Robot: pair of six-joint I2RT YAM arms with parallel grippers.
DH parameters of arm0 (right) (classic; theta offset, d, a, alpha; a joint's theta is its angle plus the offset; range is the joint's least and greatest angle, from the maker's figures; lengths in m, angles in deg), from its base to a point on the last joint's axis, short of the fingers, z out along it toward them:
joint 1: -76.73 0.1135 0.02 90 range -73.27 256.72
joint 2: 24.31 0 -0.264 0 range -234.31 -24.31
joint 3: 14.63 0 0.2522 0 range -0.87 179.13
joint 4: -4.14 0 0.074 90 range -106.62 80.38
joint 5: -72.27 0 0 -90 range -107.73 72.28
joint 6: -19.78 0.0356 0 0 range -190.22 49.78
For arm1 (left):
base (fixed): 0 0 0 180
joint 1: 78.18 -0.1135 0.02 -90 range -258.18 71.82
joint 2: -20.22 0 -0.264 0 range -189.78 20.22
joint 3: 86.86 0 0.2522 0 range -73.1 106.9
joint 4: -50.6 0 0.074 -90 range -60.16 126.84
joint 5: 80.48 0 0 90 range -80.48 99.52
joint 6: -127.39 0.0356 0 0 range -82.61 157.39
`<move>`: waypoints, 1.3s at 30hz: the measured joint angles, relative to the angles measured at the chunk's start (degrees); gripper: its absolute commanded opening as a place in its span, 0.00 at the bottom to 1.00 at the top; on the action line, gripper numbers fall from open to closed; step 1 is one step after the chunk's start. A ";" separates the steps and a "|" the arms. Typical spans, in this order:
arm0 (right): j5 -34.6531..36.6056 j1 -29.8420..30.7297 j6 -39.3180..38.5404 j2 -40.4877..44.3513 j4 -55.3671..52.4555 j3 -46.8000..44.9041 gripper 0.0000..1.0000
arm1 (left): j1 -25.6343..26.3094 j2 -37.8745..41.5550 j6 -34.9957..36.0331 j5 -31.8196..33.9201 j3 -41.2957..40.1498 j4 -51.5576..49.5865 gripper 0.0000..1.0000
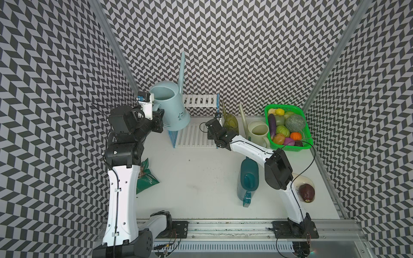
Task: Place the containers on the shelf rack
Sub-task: 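Place the container on the shelf.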
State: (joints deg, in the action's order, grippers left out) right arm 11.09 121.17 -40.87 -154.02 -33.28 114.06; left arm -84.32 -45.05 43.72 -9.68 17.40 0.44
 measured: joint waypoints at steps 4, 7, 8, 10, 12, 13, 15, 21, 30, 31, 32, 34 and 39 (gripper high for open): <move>-0.28 -0.37 0.15 -0.42 -0.55 0.09 0.20 | 0.00 -1.03 0.00 0.00 2.43 0.24 0.00; -0.17 -0.31 0.26 -0.44 -0.81 0.09 0.15 | 0.00 -1.79 -0.02 0.02 3.45 0.48 0.00; -0.13 -0.24 0.55 -0.44 -0.79 0.09 0.14 | 0.00 -2.08 -0.04 0.00 3.63 0.50 0.00; 0.33 -0.11 0.68 -0.44 -1.20 0.09 0.12 | 0.00 -2.84 -0.22 0.00 4.26 0.50 0.00; 0.37 0.11 0.72 -0.44 -1.22 0.09 0.10 | 0.00 -3.80 -0.46 0.02 4.94 0.55 0.00; 0.55 0.31 0.74 -0.44 -1.25 0.09 0.09 | 0.00 -4.35 -0.50 0.00 5.27 0.61 0.00; 0.87 0.68 0.92 -0.42 -1.29 0.02 0.09 | 0.00 -5.44 -0.87 0.00 6.12 0.59 0.00; 1.64 1.66 2.23 0.31 -1.16 -1.25 0.06 | 0.00 -7.34 -1.86 -0.15 6.84 0.66 0.00; 2.58 3.32 3.58 2.91 -1.57 -4.96 0.03 | 0.00 -7.41 -2.16 0.02 6.84 0.68 0.00; 2.75 3.52 3.74 3.17 -1.55 -5.38 0.03 | 0.00 -7.41 -2.19 0.09 6.84 0.68 0.00; 2.91 3.74 3.85 3.50 -1.49 -5.90 0.03 | 0.00 -7.41 -2.19 0.13 6.84 0.70 0.00; 3.19 4.20 4.22 4.37 -1.51 -7.10 0.03 | 0.00 -7.41 -2.29 0.48 6.84 0.70 0.00; 4.31 5.53 4.70 5.62 -1.90 -8.92 0.03 | 0.00 -7.63 -3.45 1.79 6.84 0.79 0.00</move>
State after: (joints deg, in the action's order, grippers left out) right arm 15.40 126.70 -36.18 -148.41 -35.18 105.15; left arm -84.32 -52.68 40.27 -7.89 24.24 1.23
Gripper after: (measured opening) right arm 0.138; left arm 0.215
